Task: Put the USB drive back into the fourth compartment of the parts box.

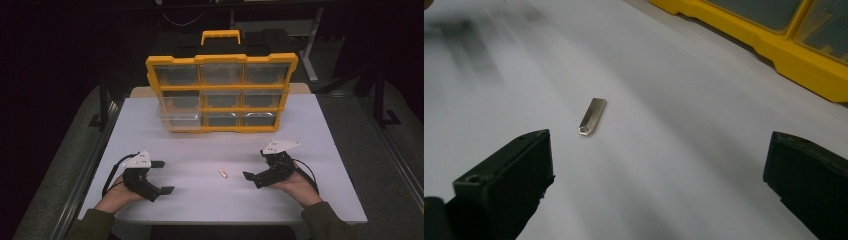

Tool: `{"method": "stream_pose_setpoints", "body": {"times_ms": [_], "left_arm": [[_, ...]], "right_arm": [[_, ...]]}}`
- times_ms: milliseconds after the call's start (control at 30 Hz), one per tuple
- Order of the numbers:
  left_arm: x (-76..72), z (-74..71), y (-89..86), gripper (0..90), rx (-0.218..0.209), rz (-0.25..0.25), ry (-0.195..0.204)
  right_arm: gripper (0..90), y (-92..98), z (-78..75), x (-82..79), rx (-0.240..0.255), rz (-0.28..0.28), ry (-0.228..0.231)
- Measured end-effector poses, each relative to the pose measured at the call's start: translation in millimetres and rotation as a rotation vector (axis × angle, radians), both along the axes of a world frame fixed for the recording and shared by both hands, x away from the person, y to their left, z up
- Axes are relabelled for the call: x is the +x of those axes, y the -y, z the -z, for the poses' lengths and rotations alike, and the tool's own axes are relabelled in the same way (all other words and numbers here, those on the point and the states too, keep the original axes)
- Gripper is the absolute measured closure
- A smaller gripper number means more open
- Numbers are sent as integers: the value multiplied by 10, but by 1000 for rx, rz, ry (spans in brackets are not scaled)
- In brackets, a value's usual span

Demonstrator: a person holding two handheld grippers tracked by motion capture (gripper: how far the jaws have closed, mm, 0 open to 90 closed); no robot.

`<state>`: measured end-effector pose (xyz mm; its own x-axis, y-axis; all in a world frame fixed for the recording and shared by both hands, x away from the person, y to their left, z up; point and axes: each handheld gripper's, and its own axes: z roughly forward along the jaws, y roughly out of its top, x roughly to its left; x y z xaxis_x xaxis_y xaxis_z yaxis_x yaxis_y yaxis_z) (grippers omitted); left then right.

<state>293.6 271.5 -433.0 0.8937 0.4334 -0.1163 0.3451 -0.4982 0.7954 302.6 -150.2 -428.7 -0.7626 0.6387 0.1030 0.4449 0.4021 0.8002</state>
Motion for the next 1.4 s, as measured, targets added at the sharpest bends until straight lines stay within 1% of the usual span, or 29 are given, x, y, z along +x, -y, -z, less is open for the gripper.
{"method": "stream_pose_setpoints", "body": {"times_ms": [200, 667, 1400], "left_arm": [[2, 3, 2, 0, 3, 2, 0], [2, 3, 4, 0, 0, 4, -1], [-4, 0, 4, 0, -3, 8, 0]], "right_arm": [[0, -13, -1, 17, 3, -1, -10], [0, -48, -22, 46, 6, -10, -9], [0, -161, -49, 136, 13, -29, -7]]}}
